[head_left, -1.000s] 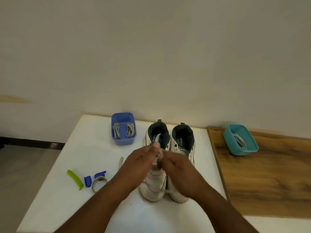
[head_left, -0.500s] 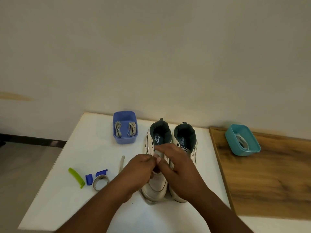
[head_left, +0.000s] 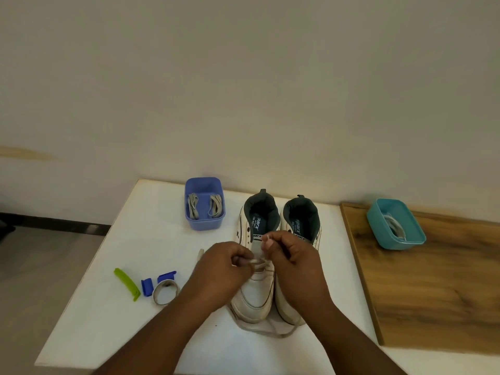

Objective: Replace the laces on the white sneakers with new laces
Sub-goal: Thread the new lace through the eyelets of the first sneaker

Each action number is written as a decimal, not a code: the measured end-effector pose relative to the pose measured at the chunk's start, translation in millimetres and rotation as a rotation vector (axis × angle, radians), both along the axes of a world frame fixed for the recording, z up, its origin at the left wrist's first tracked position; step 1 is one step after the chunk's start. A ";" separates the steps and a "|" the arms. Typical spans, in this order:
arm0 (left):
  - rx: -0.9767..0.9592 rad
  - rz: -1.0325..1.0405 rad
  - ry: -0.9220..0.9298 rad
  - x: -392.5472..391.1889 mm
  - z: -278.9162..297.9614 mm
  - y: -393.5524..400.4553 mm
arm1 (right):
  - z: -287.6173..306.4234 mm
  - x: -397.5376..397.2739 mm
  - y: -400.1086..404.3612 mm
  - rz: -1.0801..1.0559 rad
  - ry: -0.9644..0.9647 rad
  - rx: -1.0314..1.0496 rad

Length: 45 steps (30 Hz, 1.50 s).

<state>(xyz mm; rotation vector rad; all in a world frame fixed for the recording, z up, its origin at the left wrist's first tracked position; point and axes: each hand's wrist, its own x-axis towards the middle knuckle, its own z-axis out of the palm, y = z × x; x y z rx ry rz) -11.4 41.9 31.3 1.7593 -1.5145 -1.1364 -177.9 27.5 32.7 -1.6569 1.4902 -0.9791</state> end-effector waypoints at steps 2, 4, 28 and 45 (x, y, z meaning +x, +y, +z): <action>-0.036 0.183 -0.033 6.8 -3.1 -3.7 | -9.3 -3.5 -4.2 -0.019 0.240 -0.081; -0.011 0.247 -0.026 9.4 -9.5 -5.9 | -19.0 -3.1 -6.0 -0.011 0.504 -0.159; -0.003 0.202 0.132 6.3 -30.2 -16.3 | -43.2 24.3 -9.7 -0.113 0.387 -0.023; -0.065 0.272 0.013 2.5 -16.9 -21.7 | -30.3 11.5 -5.4 0.051 0.659 0.038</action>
